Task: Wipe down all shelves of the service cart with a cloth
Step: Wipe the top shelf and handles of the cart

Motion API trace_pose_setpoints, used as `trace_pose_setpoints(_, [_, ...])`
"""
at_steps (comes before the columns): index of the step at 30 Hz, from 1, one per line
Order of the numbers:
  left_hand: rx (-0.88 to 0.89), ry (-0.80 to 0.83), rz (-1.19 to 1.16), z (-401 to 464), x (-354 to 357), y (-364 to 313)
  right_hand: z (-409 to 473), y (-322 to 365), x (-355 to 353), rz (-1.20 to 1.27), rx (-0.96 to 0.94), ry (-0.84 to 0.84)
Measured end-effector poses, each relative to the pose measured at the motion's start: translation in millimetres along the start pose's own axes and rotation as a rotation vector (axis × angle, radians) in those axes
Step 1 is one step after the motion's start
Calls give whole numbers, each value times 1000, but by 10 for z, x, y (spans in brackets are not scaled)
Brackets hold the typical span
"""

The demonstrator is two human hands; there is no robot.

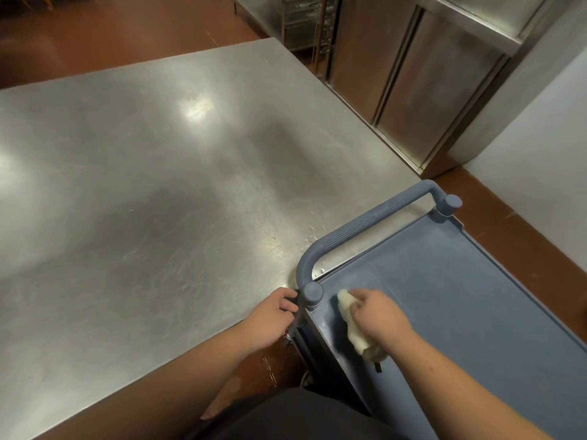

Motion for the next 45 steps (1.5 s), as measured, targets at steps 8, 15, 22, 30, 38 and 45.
trace_pose_setpoints(8, [12, 51, 19, -106, 51, 5, -374, 381, 379, -248, -298, -12])
trace_pose_setpoints(15, [60, 132, 21, -264, 132, -60, -906, -172, 573, -217, -147, -40])
trace_pose_setpoints(22, [70, 308, 135, -394, 505, 32, -1832, -941, 982, -42, 263, -174])
trace_pose_setpoints(30, [86, 456, 188, -722, 1344, 48, -2467, -1430, 1305, 302, 549, -280])
trace_pose_setpoints(38, [47, 462, 188, -997, 2351, 119, -2851, -2260, 1359, 362, 657, -343])
trace_pose_setpoints(45, [50, 548, 223, -1277, 3702, 246, -3941, -3697, 1554, 407, 954, -452])
Point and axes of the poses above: each hand's wrist, its own z-axis towards the middle knuckle, its own x-axis out of the palm, y = z × x, the point moved 5 cm from there along z, towards the middle knuckle, and after that the axes turned 6 degrees about -z, right-handed, at the moved point
